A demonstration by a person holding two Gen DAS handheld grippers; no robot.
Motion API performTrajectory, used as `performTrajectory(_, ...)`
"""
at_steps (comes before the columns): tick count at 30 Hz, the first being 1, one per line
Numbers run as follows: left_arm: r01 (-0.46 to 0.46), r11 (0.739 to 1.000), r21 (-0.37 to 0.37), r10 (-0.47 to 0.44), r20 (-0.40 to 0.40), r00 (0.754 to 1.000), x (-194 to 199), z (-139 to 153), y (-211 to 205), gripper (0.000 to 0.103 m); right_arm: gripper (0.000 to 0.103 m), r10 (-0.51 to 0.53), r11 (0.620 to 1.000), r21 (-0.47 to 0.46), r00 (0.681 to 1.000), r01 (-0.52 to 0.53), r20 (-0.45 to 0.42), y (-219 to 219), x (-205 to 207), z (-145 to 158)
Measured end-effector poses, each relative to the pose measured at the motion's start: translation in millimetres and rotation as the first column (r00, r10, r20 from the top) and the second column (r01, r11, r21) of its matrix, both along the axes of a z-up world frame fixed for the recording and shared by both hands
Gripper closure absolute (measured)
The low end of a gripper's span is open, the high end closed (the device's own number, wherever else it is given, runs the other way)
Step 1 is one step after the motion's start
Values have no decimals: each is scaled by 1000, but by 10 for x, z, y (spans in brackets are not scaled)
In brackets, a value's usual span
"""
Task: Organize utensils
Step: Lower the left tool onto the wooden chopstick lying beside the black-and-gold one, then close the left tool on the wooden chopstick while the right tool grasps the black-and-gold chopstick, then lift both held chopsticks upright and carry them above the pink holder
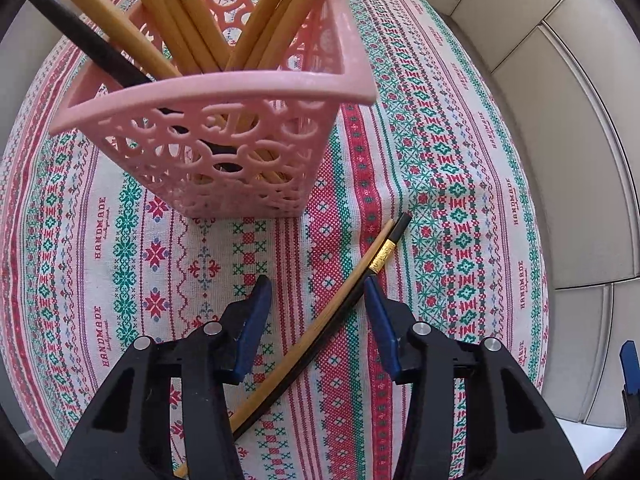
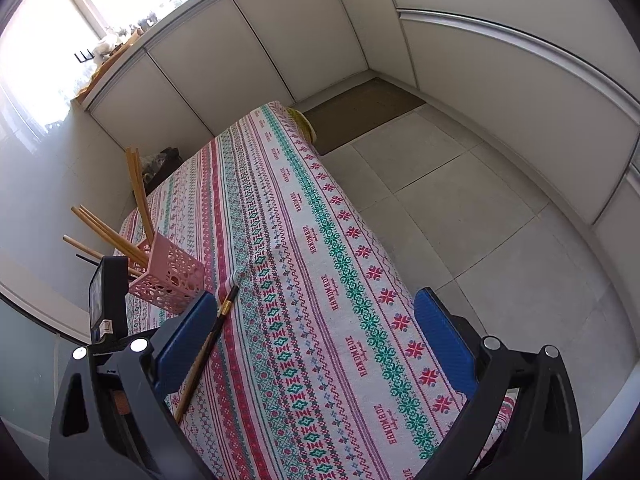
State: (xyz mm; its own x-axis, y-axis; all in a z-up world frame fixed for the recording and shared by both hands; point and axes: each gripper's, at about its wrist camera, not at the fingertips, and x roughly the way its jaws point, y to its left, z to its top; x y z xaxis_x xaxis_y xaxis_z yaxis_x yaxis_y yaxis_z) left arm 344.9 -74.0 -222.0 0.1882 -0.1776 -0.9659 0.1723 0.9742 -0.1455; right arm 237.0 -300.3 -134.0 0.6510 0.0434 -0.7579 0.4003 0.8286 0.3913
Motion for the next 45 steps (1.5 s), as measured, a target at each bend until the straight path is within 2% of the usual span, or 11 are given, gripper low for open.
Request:
performTrajectory(2,3,1000,-11,-3,4,1000,9,12,-24,73,7,4,1000,1,1000,-4,2,0,-1,7)
performTrajectory(6,5,1000,-8,-5,16,1000,-9,57,-8,81,7,14,1000,1,1000,-14,-1,7,2,3)
performTrajectory(12,61,998,30,-62,18,998,-35,-45,-197,80,7,14,1000,-6,1000,-14,-20,6,18,-25)
performTrajectory(15,108,994,-30,-109,-43,993,-62,-90,-264,81,7,10,1000,-17,999,-11,-52,4,54,-67)
performTrajectory(20,173,983,-56,-178,-89,980,-290,-113,-384,81,7,-7,1000,-15,991,5,-137,32,153,-213)
performTrajectory(24,256,966,-21,-257,-33,966,-364,-119,-464,81,7,-18,1000,12,979,21,-203,79,265,-365)
performTrajectory(28,336,935,115,-342,43,939,-520,-153,-675,85,7,-22,994,97,965,48,-260,109,353,-531)
performTrajectory(32,245,969,6,-245,27,969,-469,-222,-406,96,7,-11,987,151,953,60,-303,183,433,-649)
performTrajectory(37,162,985,-63,-159,45,986,-574,-122,155,98,8,39,992,128,939,5,-343,514,619,-753)
performTrajectory(41,122,988,-99,-111,108,988,-705,119,509,98,18,118,993,52,933,-106,-339,962,853,-749)
performTrajectory(45,86,987,-132,-65,156,986,-744,428,680,98,33,182,962,-131,918,-241,-351,1411,1030,-729)
